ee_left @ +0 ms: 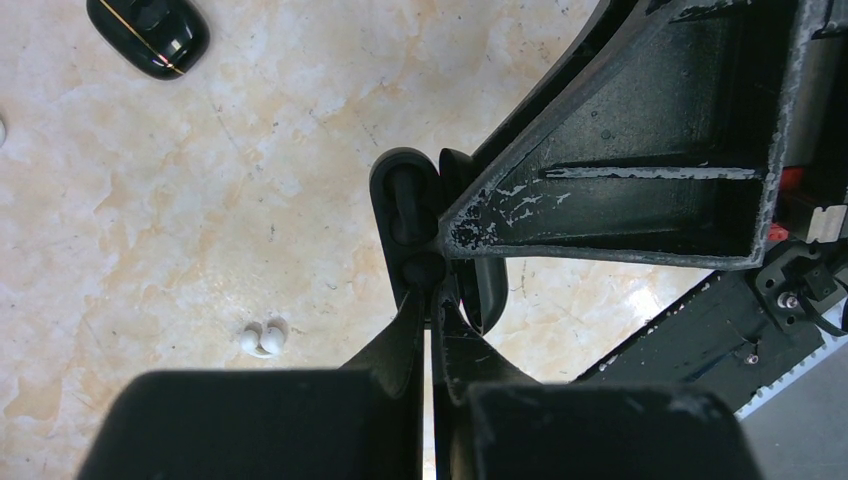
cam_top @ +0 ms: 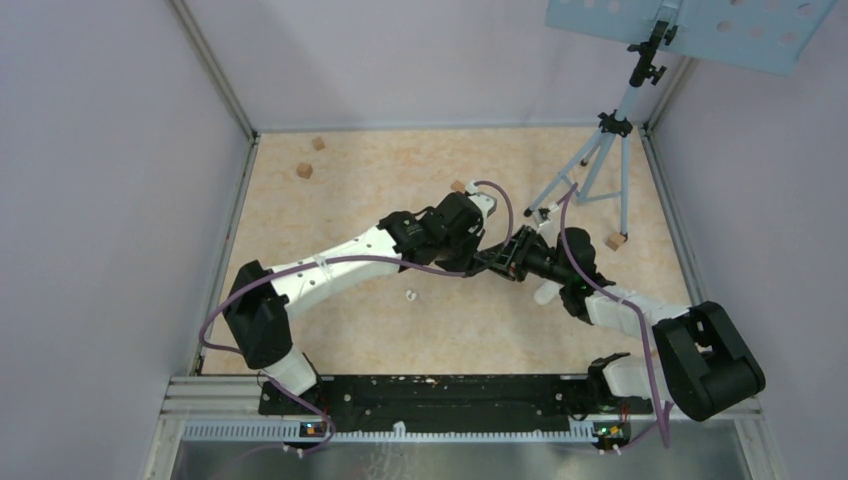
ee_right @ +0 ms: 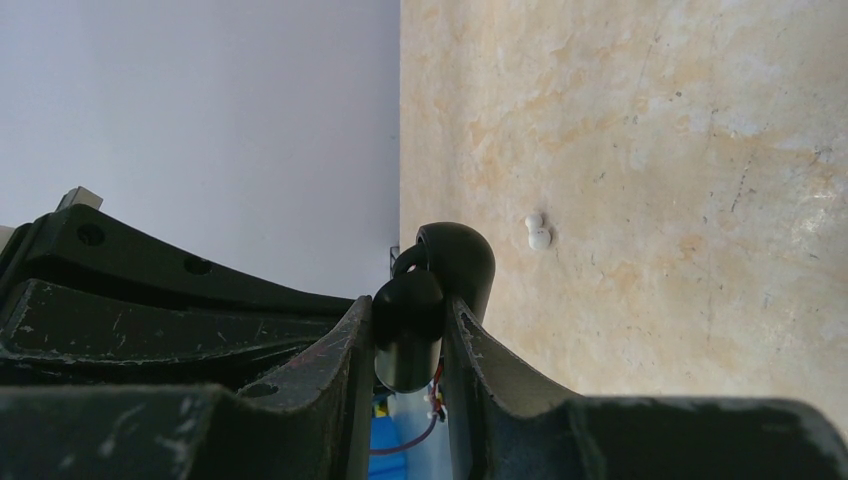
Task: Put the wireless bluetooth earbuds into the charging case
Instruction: Adjust the right earbud in the right side groove of the charging case.
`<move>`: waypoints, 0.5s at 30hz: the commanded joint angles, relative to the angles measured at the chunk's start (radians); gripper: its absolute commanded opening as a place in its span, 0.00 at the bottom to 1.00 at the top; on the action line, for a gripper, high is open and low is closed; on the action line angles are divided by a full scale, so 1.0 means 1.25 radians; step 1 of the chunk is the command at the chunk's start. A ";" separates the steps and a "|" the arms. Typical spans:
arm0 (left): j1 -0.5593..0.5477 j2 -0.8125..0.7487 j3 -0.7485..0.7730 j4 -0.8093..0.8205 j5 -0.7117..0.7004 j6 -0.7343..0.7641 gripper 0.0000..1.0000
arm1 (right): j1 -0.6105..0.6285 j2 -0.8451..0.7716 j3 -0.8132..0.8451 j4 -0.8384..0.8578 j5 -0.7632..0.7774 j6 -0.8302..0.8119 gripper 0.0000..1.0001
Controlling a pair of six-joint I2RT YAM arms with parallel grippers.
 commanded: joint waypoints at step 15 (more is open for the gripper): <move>-0.013 -0.008 0.054 -0.016 0.003 0.010 0.32 | 0.005 0.003 0.028 0.061 -0.018 -0.004 0.00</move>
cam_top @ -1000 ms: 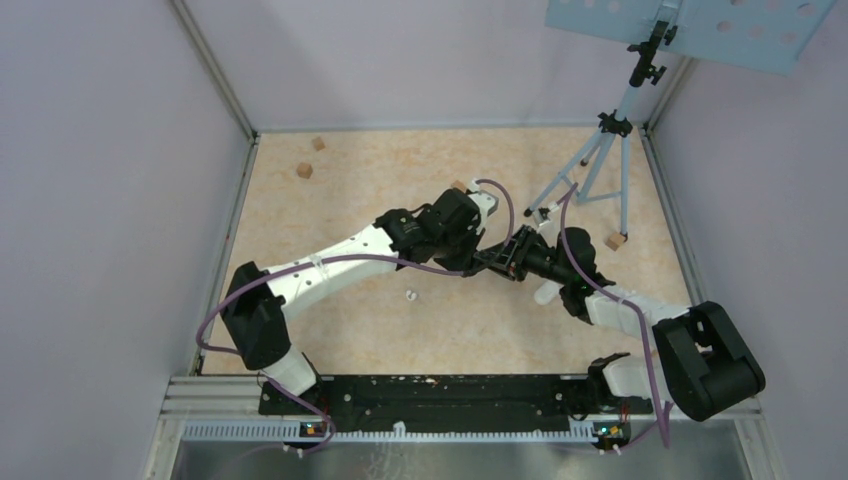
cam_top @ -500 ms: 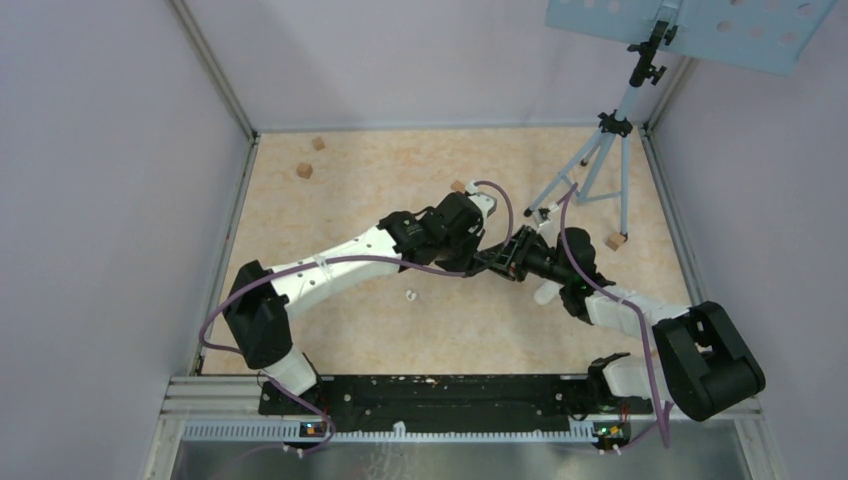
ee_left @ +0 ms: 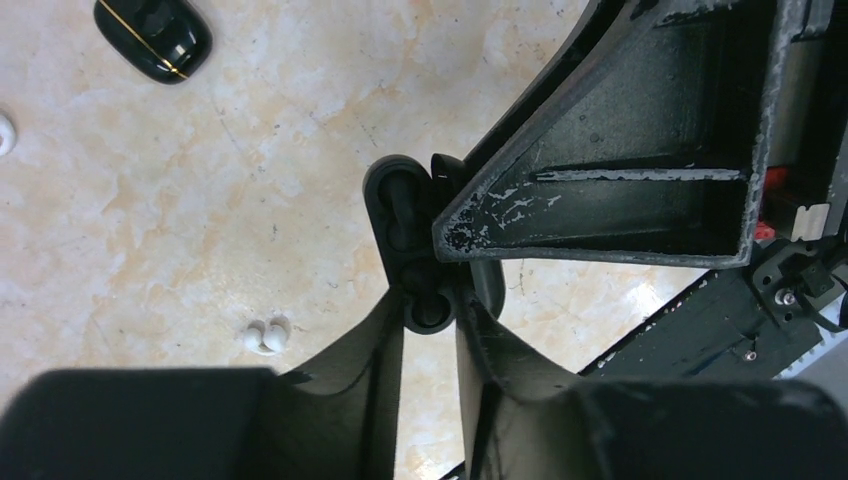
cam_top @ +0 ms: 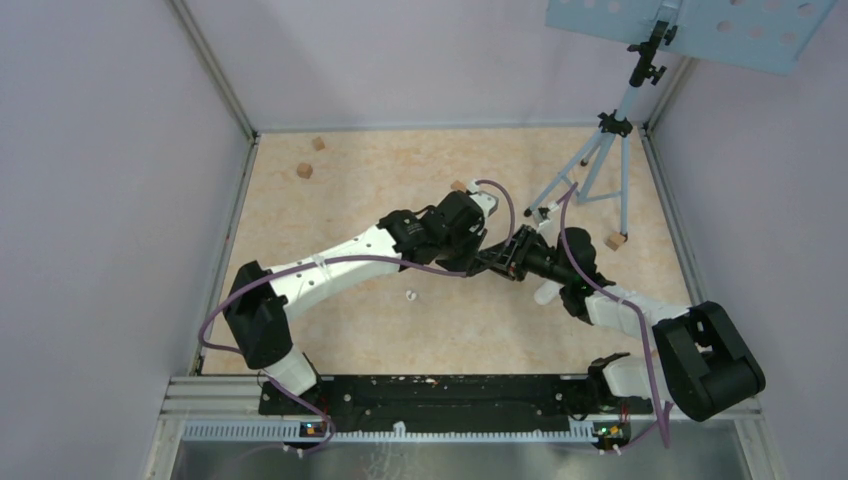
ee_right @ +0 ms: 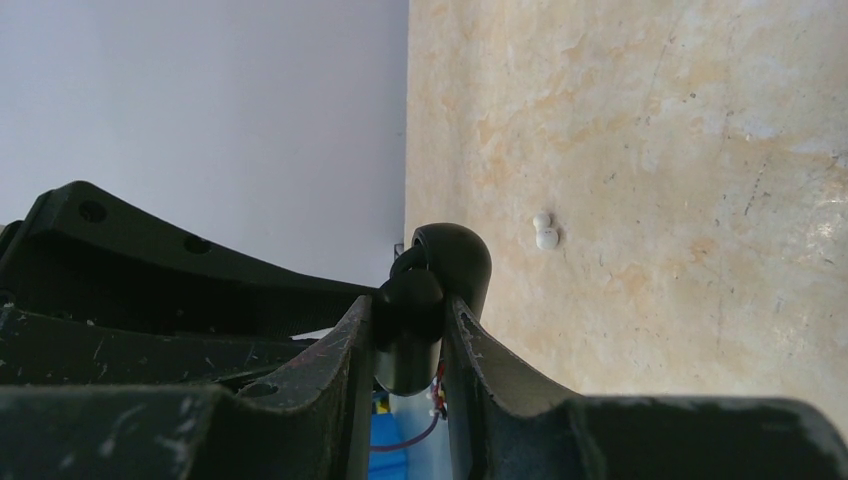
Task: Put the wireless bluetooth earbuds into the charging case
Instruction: Adjust the right earbud in the right side groove of the charging case.
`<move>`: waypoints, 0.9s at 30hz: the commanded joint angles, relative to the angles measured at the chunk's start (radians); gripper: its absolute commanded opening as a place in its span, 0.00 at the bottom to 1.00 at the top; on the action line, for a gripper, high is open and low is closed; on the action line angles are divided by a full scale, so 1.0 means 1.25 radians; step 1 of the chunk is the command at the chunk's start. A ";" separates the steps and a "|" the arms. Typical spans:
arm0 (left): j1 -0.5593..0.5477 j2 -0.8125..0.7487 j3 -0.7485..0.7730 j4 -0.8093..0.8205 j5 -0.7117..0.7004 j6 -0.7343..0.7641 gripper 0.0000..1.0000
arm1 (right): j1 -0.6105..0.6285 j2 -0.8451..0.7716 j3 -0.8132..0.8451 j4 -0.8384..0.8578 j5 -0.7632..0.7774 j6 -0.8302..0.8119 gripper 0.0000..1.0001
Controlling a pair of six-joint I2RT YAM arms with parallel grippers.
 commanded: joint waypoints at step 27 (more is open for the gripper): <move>0.176 -0.290 -0.170 0.185 0.164 -0.083 0.56 | 0.003 0.109 0.044 0.128 -0.102 -0.107 0.00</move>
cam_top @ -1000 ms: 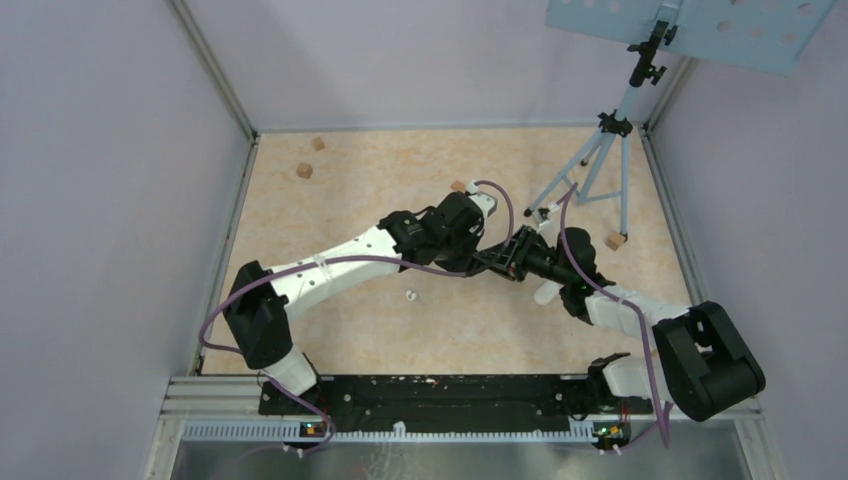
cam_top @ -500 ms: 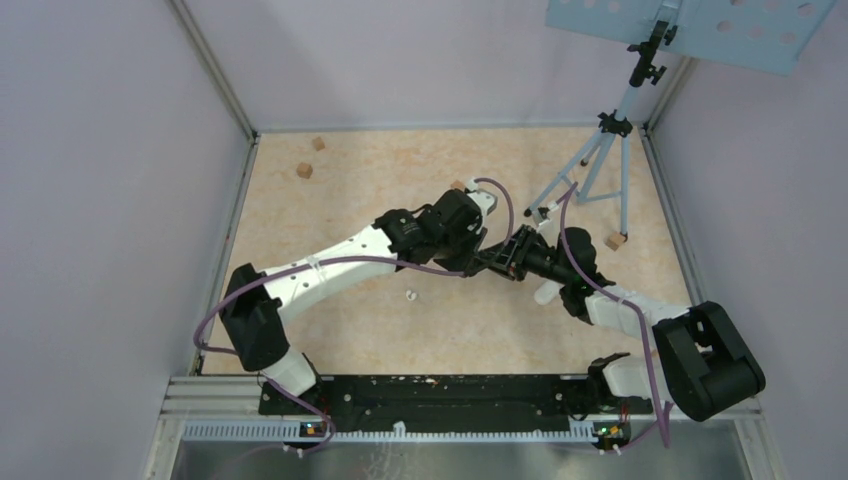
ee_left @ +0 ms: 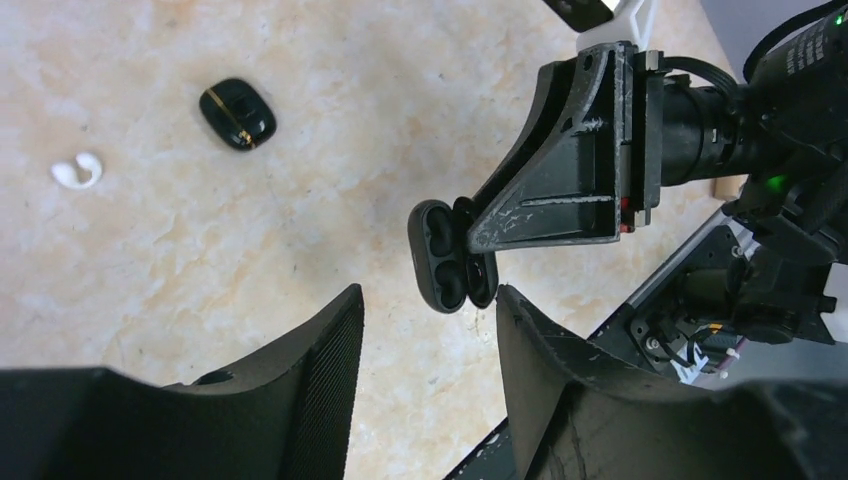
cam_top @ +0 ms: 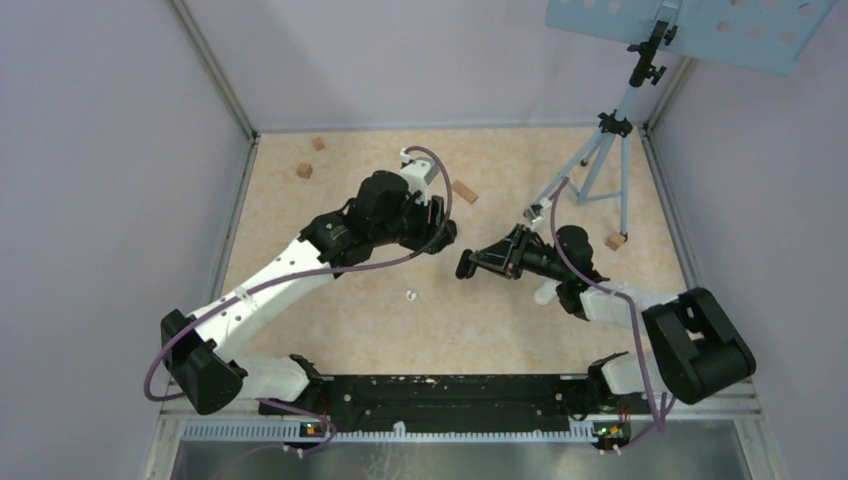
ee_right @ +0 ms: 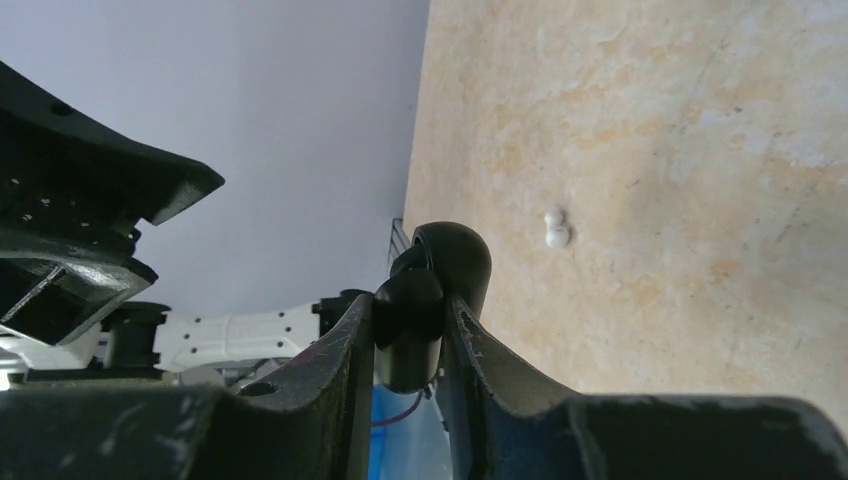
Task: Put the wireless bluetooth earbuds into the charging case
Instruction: Place the charging case with the earbuds at the center of the board.
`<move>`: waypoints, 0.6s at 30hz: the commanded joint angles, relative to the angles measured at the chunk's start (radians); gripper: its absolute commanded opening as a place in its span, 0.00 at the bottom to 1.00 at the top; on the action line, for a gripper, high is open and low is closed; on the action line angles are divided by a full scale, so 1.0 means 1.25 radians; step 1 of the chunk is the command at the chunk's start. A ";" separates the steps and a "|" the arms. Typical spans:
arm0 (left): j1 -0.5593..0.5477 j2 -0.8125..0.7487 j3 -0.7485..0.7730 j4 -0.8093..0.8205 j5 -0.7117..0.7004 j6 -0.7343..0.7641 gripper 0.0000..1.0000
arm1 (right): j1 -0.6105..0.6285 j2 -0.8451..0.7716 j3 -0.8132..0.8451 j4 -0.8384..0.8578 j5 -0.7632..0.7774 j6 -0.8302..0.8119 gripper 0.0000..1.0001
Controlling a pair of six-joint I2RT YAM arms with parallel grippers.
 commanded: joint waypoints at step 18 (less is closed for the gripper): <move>0.088 -0.075 -0.155 0.104 0.069 -0.060 0.55 | -0.023 0.326 0.087 -0.069 -0.011 -0.216 0.00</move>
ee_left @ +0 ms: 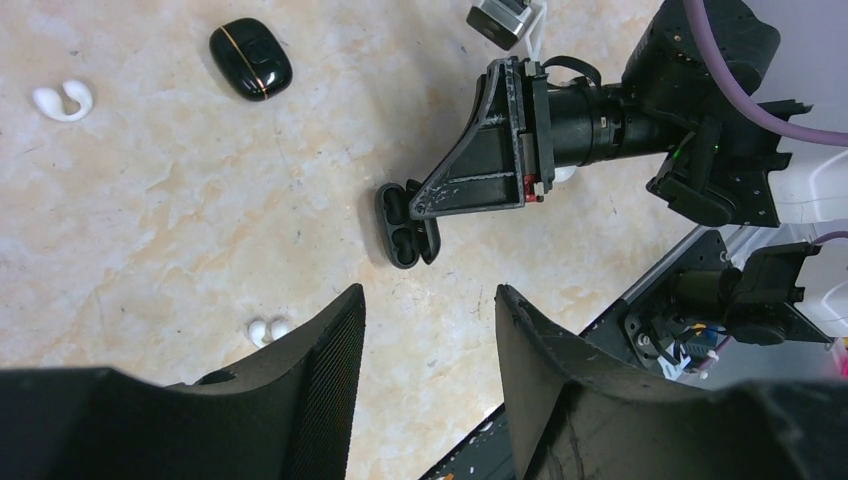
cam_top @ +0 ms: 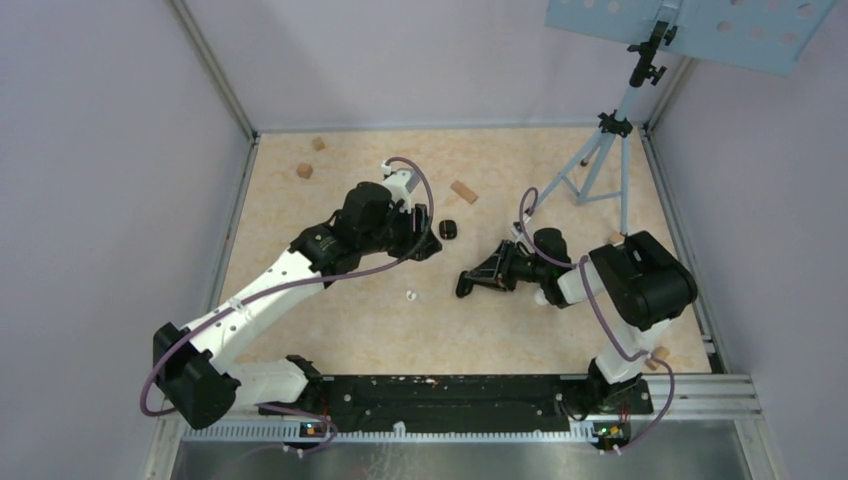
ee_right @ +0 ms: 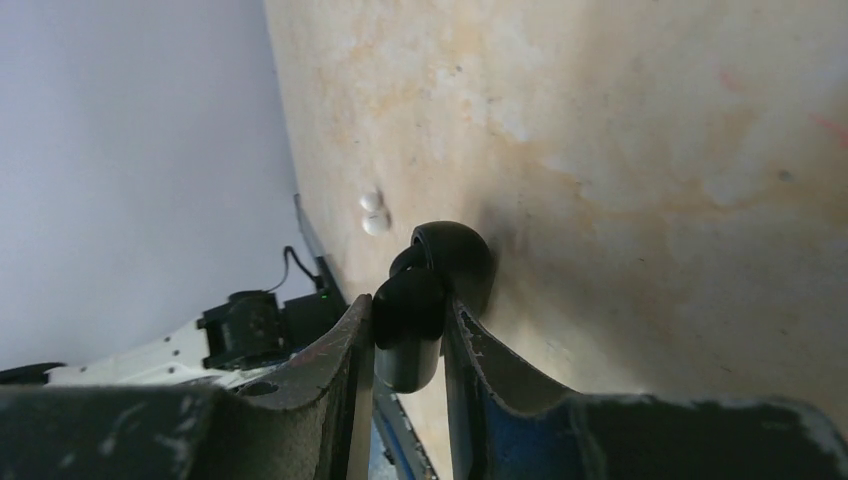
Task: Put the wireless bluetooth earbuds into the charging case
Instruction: Place the charging case with the earbuds at the center of the board.
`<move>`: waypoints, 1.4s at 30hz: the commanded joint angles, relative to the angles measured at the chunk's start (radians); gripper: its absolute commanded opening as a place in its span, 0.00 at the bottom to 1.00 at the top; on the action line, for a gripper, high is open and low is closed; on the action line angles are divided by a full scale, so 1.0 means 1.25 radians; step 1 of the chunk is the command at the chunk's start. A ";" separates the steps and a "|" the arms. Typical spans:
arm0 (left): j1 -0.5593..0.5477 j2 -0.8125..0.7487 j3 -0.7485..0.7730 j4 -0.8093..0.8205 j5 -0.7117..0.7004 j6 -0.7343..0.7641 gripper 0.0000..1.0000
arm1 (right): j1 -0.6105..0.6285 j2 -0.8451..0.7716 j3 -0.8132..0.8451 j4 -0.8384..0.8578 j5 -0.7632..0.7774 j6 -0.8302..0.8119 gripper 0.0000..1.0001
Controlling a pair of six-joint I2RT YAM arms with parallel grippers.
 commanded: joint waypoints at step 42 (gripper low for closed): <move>0.040 0.018 -0.055 -0.003 -0.035 -0.024 0.56 | -0.059 -0.637 0.081 -1.117 0.794 -0.305 0.70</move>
